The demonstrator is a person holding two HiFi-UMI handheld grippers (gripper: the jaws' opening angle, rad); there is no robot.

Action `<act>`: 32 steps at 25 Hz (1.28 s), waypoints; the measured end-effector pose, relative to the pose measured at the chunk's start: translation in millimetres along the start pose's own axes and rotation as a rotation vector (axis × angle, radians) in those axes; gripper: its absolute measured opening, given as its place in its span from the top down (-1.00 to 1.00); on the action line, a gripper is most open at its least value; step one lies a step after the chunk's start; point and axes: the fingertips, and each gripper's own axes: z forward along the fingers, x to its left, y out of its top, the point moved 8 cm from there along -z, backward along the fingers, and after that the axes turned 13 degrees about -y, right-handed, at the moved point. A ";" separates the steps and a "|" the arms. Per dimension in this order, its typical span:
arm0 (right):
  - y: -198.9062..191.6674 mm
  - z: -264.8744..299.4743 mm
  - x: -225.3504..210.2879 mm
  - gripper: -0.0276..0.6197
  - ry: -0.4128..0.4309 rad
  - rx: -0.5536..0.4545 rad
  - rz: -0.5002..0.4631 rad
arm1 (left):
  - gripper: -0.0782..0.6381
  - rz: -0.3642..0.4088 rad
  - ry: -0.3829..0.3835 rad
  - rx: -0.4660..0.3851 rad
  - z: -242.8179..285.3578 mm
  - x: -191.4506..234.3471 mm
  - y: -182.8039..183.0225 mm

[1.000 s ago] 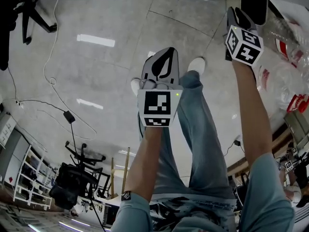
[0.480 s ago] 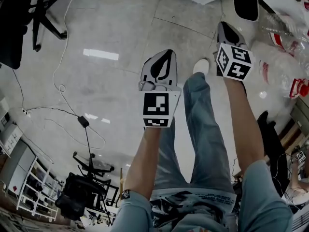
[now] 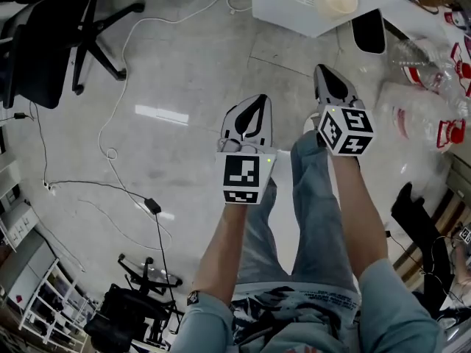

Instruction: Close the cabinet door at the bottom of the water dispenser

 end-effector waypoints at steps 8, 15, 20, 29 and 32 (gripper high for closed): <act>33.5 -65.0 71.8 0.83 0.108 -0.035 0.042 | 0.75 0.033 -0.036 -0.061 -77.7 11.1 39.8; 113.9 -132.4 126.7 0.83 0.161 -0.137 0.080 | 0.75 0.067 -0.027 -0.178 -148.4 9.6 122.0; 166.6 -191.4 163.5 0.83 0.181 -0.218 0.016 | 0.75 0.068 0.012 -0.281 -185.4 -10.2 182.5; 253.8 -276.8 174.1 0.83 0.130 -0.404 0.056 | 0.75 0.133 0.178 -0.402 -258.3 -49.3 266.1; 278.4 -291.6 179.9 0.83 0.152 -0.462 -0.045 | 0.75 0.186 0.216 -0.428 -273.3 -59.6 282.0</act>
